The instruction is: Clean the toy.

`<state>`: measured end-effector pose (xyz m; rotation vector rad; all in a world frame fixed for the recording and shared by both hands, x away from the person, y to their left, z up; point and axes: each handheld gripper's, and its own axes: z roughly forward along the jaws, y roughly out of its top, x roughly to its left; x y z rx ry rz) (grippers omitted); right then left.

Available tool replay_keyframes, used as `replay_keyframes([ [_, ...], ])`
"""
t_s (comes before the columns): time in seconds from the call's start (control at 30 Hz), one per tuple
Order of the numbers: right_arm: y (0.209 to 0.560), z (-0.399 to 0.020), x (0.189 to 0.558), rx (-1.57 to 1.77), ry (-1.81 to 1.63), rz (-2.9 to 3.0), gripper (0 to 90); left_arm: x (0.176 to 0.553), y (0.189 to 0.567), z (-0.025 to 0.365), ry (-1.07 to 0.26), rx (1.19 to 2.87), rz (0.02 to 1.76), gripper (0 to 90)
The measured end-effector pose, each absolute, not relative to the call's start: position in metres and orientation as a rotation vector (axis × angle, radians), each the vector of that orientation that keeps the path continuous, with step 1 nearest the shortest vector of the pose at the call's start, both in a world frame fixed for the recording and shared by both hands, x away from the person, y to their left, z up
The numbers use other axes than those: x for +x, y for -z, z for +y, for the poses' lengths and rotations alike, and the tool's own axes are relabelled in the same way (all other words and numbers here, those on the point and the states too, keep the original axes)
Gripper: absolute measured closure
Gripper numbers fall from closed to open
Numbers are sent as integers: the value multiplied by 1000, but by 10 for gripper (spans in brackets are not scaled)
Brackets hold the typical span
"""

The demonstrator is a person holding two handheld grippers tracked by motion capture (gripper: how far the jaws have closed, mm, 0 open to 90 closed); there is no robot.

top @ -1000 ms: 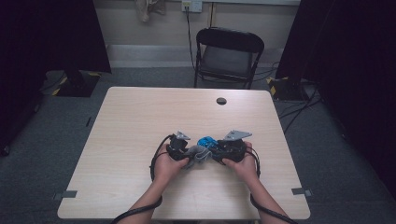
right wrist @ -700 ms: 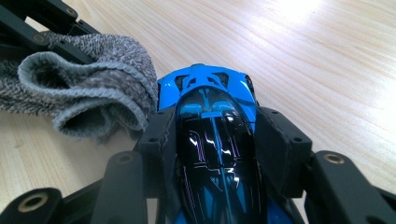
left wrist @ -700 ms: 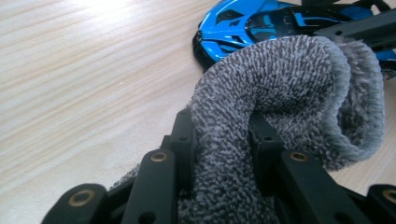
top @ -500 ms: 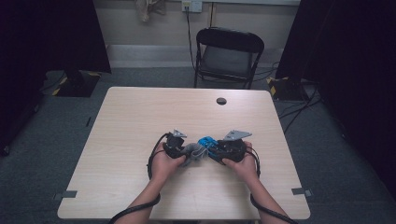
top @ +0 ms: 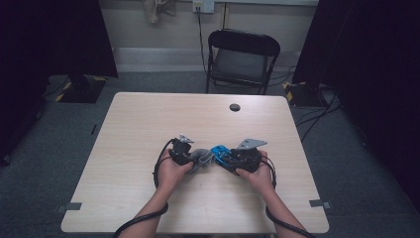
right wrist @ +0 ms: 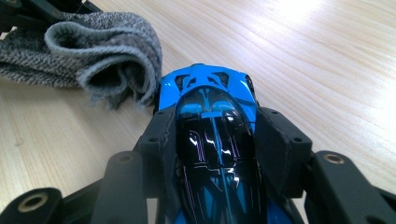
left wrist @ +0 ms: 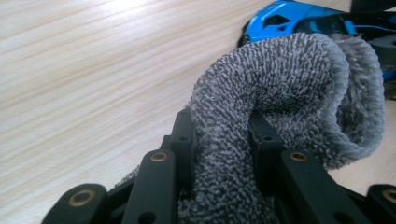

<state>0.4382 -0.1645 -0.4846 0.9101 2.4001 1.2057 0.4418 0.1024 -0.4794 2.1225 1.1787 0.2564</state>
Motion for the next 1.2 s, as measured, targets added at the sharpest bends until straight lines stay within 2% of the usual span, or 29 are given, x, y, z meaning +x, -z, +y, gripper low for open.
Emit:
replay_keyframes([
  [0.23, 484, -165, 438, 909, -1202, 2405, 500, 444, 478, 115, -277, 2099, 1229, 687],
  [0.63, 484, -165, 439, 911, -1201, 2409, 500, 414, 465, 119, -218, 2071, 1115, 687],
  [0.87, 484, -165, 439, 910, -1198, 2410, 500, 390, 464, 93, -131, 2095, 980, 687],
  [1.2, 484, -165, 439, 913, -1207, 2411, 500, 374, 470, 56, -17, 2139, 851, 687],
])
